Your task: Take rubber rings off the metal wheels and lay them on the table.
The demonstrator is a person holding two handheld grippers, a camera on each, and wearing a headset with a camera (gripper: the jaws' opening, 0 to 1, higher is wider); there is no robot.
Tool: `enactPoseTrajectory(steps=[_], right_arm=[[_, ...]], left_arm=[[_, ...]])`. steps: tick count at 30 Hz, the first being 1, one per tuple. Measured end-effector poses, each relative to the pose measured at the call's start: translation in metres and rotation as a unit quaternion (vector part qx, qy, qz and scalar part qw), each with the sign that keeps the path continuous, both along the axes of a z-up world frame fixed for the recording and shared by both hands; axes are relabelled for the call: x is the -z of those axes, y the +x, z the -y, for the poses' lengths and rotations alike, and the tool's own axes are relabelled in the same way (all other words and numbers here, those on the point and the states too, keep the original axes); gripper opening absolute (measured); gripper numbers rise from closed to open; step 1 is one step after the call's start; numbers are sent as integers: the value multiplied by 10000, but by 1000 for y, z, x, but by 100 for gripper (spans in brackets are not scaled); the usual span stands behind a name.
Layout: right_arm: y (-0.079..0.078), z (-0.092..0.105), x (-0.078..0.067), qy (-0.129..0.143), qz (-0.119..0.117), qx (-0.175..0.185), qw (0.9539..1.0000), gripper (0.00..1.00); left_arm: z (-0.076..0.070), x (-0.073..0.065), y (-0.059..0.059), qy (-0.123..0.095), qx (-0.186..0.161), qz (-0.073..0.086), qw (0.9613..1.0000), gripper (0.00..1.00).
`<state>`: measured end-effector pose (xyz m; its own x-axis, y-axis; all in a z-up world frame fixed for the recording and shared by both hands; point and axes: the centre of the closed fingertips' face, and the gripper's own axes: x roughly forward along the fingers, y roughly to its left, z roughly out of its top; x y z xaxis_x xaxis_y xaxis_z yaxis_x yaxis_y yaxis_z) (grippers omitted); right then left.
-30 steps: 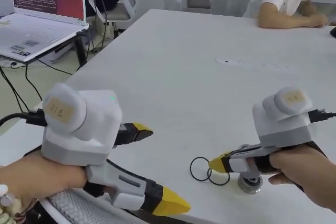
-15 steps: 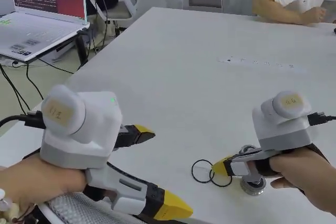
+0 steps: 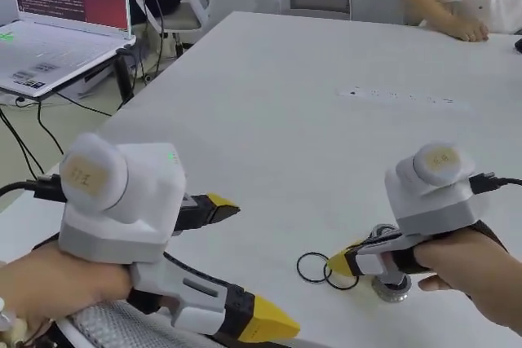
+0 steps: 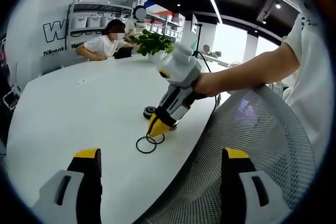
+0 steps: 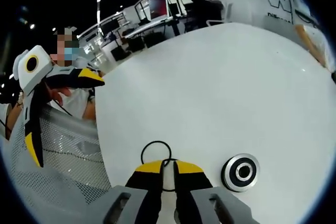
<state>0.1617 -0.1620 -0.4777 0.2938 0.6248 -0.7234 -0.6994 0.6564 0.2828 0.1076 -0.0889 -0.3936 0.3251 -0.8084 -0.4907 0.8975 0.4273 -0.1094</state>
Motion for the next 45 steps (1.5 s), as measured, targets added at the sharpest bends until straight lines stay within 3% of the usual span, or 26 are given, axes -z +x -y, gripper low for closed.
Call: enactPoseTrajectory(steps=[11, 19, 22, 24, 27, 31, 34, 38, 40, 43, 45], right_arm=[[-3, 7, -18, 66, 142, 60, 9999, 5], [-6, 7, -45, 377, 309, 243, 9985, 6], [-8, 10, -52, 491, 319, 352, 9977, 6], [-11, 12, -57, 500, 364, 393, 9973, 7], [-14, 19, -65, 548, 449, 471, 9964, 7], [-16, 28, -71, 551, 495, 516, 9959, 11], [-17, 36, -75, 516, 564, 510, 9958, 14], [-16, 47, -83, 537, 681, 455, 9952, 18], [-15, 52, -87, 566, 738, 416, 9948, 19], [-12, 58, -93, 610, 846, 302, 9941, 21], [-10, 63, -99, 650, 925, 268, 9932, 23]], left_arm=[[1, -1, 1, 4, 44, 42, 10000, 92], [4, -5, 0, -182, 69, 31, 9998, 91], [5, -8, 1, -222, 79, 99, 9997, 90], [5, -10, 3, -287, 42, 128, 9995, 90], [7, -14, 3, -496, 12, 39, 9988, 89], [5, -15, 7, -461, -125, 104, 9988, 88], [5, -18, 9, -597, -184, 47, 9980, 87], [2, -18, 13, -534, -283, 132, 9981, 87], [1, -18, 14, -550, -329, 91, 9979, 87], [-5, -17, 19, -406, -517, 228, 9976, 87], [-6, -16, 21, -381, -591, 230, 9973, 87]])
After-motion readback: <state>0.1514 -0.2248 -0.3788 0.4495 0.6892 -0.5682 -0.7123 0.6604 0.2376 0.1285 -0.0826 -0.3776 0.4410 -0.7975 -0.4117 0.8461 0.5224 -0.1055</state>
